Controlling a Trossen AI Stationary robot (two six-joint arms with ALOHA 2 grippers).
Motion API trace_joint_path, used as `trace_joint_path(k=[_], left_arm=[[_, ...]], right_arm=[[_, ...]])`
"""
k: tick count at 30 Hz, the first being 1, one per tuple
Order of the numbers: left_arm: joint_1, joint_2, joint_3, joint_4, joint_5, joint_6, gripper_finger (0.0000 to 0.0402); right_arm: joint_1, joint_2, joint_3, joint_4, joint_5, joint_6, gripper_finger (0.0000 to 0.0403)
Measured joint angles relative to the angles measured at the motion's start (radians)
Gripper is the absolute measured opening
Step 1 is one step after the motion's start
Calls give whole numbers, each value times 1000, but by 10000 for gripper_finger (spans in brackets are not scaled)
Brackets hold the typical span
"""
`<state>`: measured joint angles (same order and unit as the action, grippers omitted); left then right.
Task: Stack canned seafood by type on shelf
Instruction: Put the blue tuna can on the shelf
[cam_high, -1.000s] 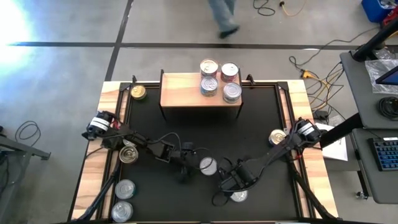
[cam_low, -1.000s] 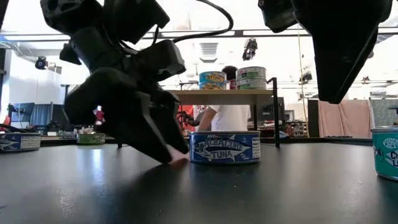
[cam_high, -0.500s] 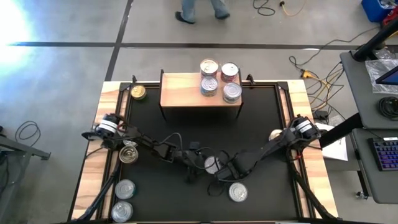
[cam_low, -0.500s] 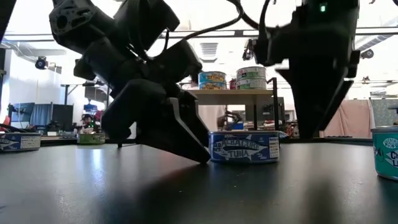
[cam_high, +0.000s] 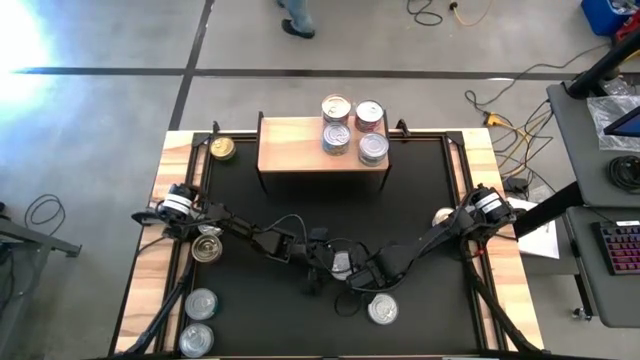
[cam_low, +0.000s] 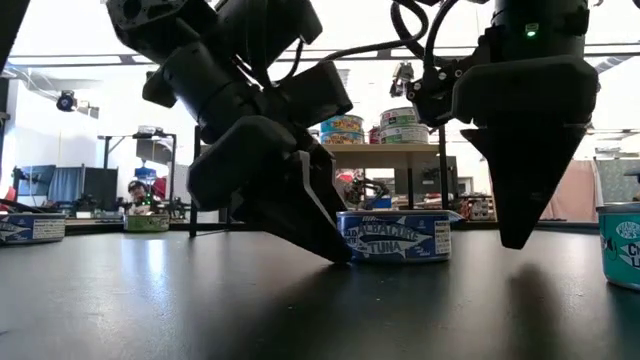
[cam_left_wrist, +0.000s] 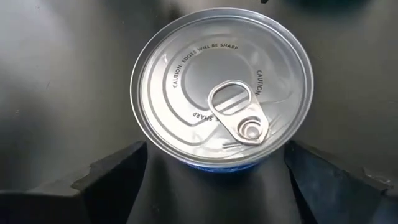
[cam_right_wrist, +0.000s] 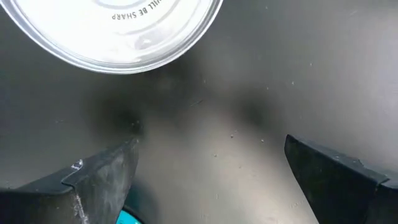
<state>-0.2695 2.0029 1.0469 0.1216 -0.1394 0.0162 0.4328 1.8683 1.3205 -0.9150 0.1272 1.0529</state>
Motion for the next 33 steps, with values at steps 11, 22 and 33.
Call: trace_joint_path(k=[11, 22, 33], left_arm=[[-1, 5, 20, 56, 23, 108, 392], [-2, 14, 16, 182, 30, 115, 393], [-3, 37, 13, 254, 38, 95, 393]], right_arm=[[0, 0, -16, 19, 7, -18, 394], [-41, 0, -18, 86, 76, -67, 394], [-93, -1, -20, 93, 72, -166, 394]])
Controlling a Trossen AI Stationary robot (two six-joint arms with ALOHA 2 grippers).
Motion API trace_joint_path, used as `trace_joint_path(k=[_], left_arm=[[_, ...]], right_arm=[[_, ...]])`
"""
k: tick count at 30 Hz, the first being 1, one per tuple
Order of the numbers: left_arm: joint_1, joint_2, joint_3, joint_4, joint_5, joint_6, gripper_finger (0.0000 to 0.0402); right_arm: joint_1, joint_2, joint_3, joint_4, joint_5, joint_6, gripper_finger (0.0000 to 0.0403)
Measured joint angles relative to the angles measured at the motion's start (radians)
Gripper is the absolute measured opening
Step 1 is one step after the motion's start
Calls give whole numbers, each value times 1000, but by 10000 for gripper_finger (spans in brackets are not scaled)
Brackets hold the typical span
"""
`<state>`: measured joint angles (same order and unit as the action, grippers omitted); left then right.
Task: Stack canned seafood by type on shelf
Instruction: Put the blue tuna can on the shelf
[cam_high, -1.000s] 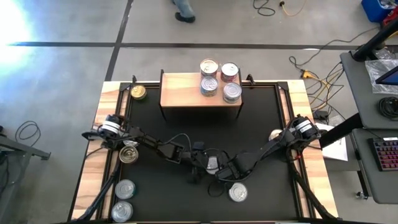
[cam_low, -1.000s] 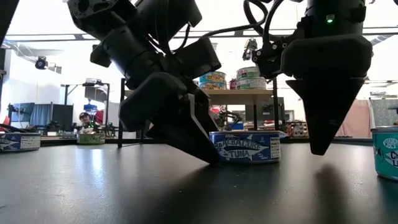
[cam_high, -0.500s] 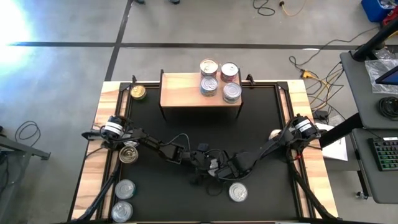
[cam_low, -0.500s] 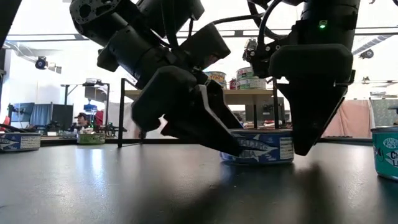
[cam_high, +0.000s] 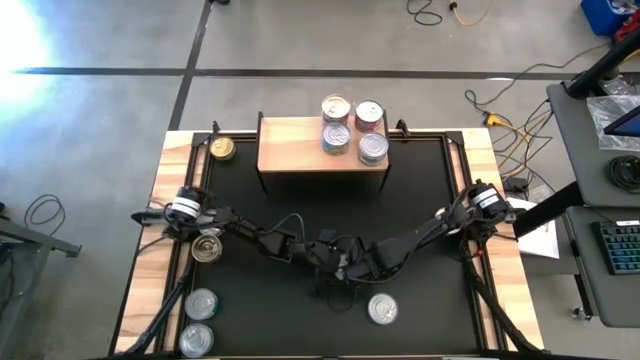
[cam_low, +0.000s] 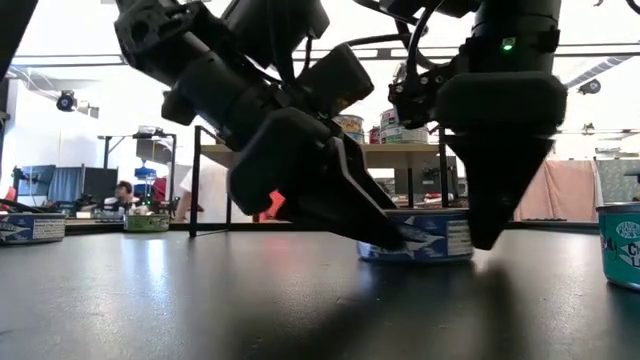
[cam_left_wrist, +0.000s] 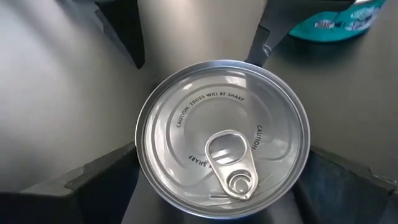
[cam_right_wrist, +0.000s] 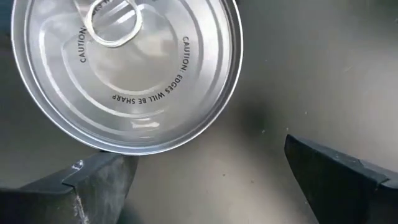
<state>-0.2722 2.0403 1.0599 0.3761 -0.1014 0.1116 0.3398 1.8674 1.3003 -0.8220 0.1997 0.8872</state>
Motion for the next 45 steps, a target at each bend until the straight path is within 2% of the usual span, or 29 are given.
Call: trace_joint_path(k=[6, 13, 18, 27, 31, 35, 38, 40, 45], left_arm=[[-1, 82, 21, 103, 41, -44, 393], [-2, 118, 12, 237, 60, -52, 393], [-3, 185, 9, 405, 64, -68, 393], [-2, 315, 81, 606, 65, -116, 398], [-4, 338, 105, 627, 56, -115, 398], [-8, 320, 92, 605, 2, -151, 394], [-4, 266, 46, 543, -78, -208, 388], [-2, 212, 9, 486, -123, -239, 384], [-3, 26, -63, 326, -164, -271, 383]], right_arm=[[0, 0, 0, -27, -55, -6, 394], [0, 0, -1, -28, -91, -50, 394], [0, 0, -4, -29, -105, -120, 394], [0, 1, -10, 19, -125, -206, 394], [1, -1, -22, 33, -135, -231, 394], [3, -10, -27, 14, -149, -272, 394], [10, -32, -22, -32, -110, -323, 394], [13, -60, -22, -52, -83, -335, 394], [15, -192, -12, -138, -53, -339, 394]])
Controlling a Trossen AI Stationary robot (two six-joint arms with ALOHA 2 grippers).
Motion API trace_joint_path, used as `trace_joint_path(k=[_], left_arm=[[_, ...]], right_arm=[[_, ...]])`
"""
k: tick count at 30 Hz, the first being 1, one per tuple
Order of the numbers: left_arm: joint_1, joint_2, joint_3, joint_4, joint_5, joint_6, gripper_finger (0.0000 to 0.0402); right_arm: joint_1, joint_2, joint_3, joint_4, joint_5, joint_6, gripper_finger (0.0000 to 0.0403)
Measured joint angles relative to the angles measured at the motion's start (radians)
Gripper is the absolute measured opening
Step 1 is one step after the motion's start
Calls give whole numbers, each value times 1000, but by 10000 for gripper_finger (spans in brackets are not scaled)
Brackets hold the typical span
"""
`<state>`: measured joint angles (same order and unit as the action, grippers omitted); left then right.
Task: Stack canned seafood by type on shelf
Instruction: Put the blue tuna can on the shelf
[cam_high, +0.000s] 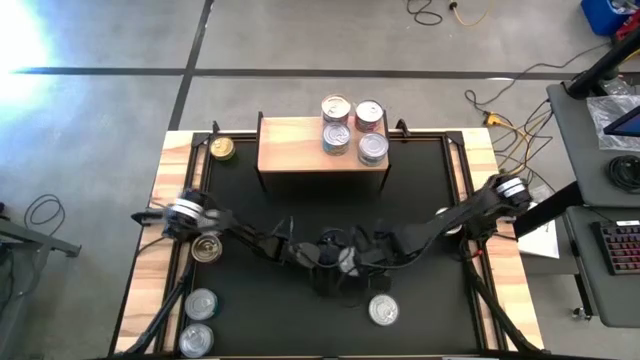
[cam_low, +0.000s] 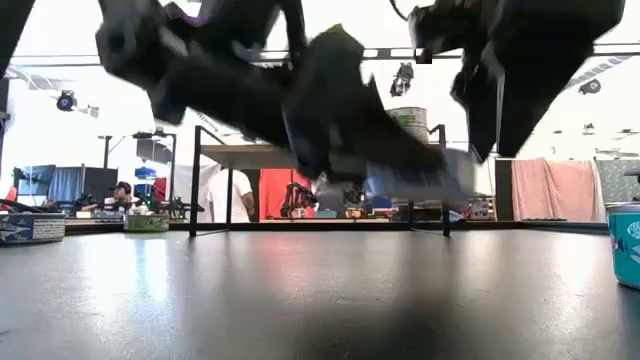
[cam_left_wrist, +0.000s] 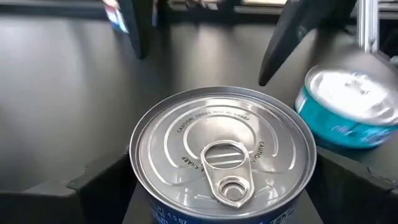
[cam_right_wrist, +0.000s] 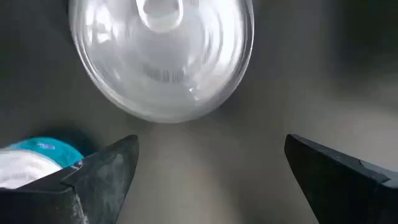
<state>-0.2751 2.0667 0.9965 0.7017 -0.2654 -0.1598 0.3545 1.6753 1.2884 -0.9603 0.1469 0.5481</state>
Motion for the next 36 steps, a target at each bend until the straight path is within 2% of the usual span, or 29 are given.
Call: trace_joint_path(k=[5, 8, 12, 14, 16, 20, 24, 26, 31, 36], left_arm=[[7, -229, -27, -222, -139, -34, 383], [30, -341, -46, -274, -202, -47, 383], [113, -466, -68, -323, -248, -108, 383], [161, -512, -74, -369, -267, -136, 383], [197, -562, -74, -422, -272, -143, 383], [240, -661, -62, -573, -269, -134, 383], [294, -738, -64, -744, -266, -46, 383], [336, -778, -70, -785, -228, 11, 383], [463, -832, -90, -818, -123, 94, 383], [584, -837, -121, -819, -102, 126, 383]], right_arm=[[-34, -158, 17, -95, 50, 20, 394], [-75, -253, 25, -86, 72, 20, 394], [-135, -342, 40, -10, 188, -61, 394], [-175, -361, 55, 20, 239, -132, 394], [-217, -362, 77, 44, 243, -208, 393], [-298, -317, 179, 68, 165, -268, 374], [-365, -242, 286, 129, 133, -357, 317], [-399, -187, 334, 179, 130, -424, 278], [-490, -18, 505, 263, 99, -473, 169], [-567, 157, 709, 242, 76, -517, 76]])
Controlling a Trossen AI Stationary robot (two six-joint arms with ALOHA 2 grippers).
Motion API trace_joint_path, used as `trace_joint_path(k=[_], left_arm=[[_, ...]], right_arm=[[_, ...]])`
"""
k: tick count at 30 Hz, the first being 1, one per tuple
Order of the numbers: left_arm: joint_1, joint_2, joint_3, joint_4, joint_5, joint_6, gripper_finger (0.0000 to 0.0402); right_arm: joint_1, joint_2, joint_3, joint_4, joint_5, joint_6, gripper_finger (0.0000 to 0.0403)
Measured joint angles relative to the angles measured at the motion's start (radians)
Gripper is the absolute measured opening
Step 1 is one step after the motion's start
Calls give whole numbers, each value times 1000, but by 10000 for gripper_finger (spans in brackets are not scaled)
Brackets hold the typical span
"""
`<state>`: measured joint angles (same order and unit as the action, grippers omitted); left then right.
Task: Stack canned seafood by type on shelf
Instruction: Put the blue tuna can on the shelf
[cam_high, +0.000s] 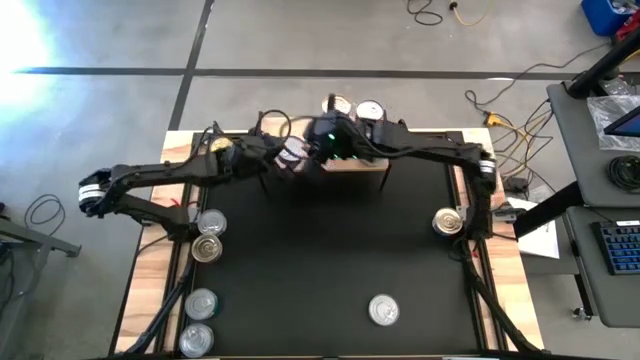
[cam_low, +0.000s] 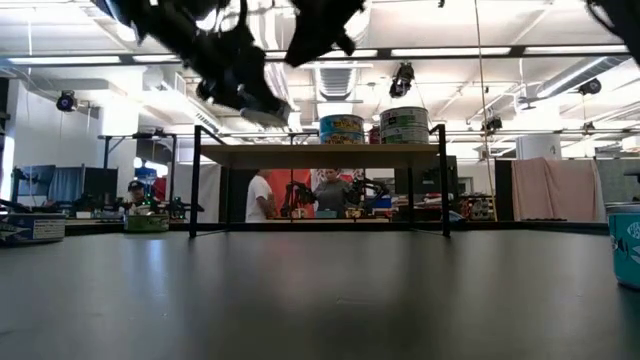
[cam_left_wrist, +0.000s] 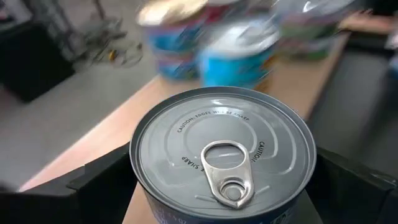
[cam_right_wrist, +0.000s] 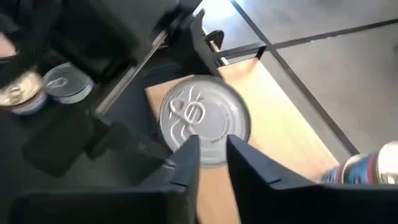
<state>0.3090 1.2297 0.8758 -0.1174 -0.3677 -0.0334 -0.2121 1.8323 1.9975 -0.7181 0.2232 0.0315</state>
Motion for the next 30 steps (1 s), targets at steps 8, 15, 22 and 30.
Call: trace_joint_path(k=[8, 15, 22, 30], left_arm=[[153, -2, -121, 139, 197, -6, 383], [202, 7, -122, 128, 371, -9, 394], [201, 62, -66, 73, 409, 35, 398], [198, 85, -29, 34, 419, 59, 399]], right_arm=[[-108, 203, 219, -53, -178, -77, 13], [-157, 342, 329, -67, -327, -85, 12], [-150, 391, 340, -121, -336, -139, 12], [-146, 388, 341, -218, -323, -212, 12]])
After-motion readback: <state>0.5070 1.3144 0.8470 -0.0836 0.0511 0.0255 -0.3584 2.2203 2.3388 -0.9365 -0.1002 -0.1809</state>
